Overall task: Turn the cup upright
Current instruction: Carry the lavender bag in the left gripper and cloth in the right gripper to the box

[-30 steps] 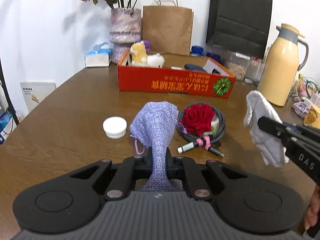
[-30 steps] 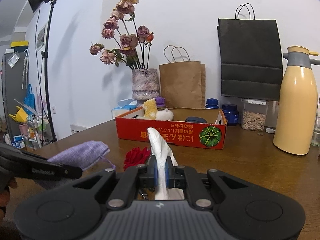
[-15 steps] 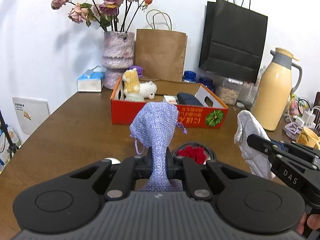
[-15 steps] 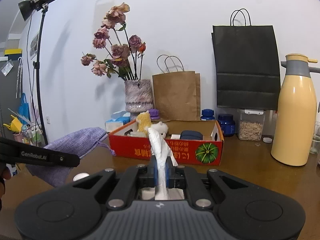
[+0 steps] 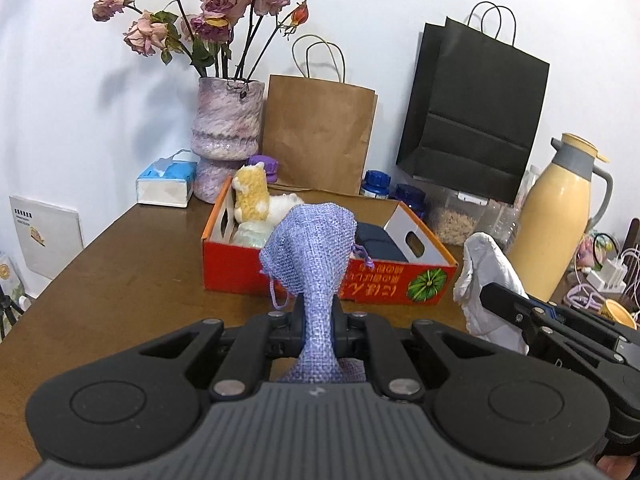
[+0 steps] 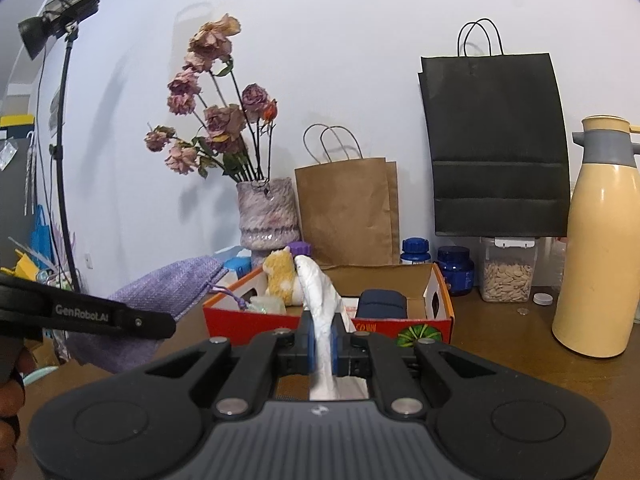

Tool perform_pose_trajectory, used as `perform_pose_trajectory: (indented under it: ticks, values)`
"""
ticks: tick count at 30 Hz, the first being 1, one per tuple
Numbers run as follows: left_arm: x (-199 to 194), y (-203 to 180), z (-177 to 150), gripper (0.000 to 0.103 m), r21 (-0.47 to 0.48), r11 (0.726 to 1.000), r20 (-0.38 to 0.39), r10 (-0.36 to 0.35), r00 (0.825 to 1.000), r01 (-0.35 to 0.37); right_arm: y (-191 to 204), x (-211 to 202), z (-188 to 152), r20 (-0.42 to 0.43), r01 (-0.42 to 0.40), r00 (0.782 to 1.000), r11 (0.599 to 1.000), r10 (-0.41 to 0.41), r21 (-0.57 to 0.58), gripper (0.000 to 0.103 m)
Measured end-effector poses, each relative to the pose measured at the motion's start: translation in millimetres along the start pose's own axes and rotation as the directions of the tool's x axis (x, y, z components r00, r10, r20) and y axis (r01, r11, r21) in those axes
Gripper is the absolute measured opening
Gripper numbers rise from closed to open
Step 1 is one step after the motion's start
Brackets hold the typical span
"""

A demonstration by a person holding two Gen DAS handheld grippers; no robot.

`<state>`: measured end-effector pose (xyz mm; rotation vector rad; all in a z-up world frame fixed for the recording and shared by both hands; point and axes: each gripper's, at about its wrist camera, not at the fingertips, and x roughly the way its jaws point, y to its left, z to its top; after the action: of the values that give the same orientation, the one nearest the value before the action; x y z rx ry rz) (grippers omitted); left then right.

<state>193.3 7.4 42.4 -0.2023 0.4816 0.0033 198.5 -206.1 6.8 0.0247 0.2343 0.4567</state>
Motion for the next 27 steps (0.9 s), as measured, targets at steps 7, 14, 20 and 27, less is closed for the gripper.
perform_pose_trajectory:
  ticks: [7,14,20,27]
  values:
    - [21.5,-0.8,19.1,0.01,-0.026,1.0,0.026,0.0,1.0,0.001,-8.7,21.8,13.7,0.023,0.01,1.0,1.0,-0.011,0.029,0.007]
    - [48.7,-1.7,35.5,0.01,-0.049,0.999,0.033,0.004,0.999,-0.003,-16.9,50.6,20.7,0.018,0.013,1.0,0.999,-0.013,0.044,0.007]
    - [72.6,-2.4,48.7,0.01,-0.073,0.997,0.033,-0.003,0.999,0.005,-24.3,74.0,28.8,0.02,0.011,1.0,0.998,-0.012,0.058,0.007]
    - [103.7,-1.3,61.3,0.01,-0.09,0.996,0.018,0.002,1.0,0.0,-36.4,104.7,41.9,0.03,0.004,1.0,0.997,-0.006,0.076,0.007]
